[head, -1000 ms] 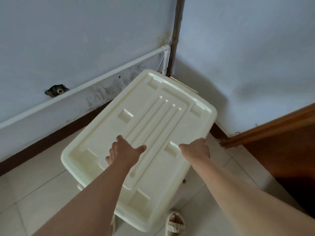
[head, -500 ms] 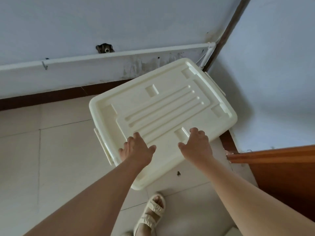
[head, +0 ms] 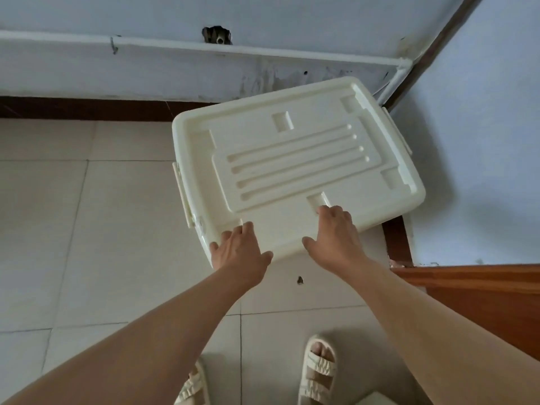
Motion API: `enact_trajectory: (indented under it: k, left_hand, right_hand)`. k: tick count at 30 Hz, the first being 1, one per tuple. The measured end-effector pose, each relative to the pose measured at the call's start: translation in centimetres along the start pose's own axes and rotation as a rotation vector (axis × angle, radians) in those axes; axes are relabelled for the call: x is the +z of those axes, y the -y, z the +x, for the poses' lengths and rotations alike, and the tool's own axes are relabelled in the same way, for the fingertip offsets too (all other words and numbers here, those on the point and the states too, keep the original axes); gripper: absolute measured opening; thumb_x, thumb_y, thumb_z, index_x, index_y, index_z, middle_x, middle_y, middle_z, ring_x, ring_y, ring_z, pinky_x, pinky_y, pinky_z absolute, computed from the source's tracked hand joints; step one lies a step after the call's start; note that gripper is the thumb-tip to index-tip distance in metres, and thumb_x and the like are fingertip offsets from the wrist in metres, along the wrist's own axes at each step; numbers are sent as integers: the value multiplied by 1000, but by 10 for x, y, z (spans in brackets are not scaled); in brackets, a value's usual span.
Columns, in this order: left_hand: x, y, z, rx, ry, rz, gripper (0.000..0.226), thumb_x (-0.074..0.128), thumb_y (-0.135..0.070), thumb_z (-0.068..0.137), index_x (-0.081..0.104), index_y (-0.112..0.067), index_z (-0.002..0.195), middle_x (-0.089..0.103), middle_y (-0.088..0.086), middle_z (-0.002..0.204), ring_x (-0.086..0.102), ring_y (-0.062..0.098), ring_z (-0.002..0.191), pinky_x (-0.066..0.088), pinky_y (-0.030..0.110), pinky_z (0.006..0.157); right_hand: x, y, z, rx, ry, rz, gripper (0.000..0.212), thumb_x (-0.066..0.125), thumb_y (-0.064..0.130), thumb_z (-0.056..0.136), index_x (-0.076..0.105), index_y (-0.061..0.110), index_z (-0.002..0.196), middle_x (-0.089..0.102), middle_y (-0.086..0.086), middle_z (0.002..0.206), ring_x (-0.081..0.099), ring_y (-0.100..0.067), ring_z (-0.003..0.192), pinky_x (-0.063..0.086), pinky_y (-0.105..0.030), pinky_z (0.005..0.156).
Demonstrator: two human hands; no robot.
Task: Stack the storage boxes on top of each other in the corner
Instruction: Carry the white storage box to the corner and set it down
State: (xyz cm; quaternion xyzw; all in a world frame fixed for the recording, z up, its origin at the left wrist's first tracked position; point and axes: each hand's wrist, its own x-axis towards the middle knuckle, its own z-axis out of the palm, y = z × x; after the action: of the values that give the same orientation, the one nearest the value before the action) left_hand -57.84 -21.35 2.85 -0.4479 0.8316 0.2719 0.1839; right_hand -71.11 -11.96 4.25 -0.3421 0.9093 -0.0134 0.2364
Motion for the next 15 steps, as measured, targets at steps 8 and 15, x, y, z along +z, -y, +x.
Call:
enact_trajectory:
  k: [8,15]
  left_hand:
    - [69,-30,30,1,-109,134,74,66,-41,80,27,-21,140,32,-6,146,19,22,140,26,41,106]
    - [119,-41,52,64,-123,312,89,72,-38,75,17,-29,144,13,3,150,21,25,135,31,40,102]
  right_hand:
    - [36,-74,44,-227,77,-276,66,60,19,73,33,14,132,36,-7,133,31,-27,123,30,-31,103]
    - [67,-108,74,-391,73,-521,84,64,7,70,21,13,141,26,-13,140,30,-33,125,26,-41,106]
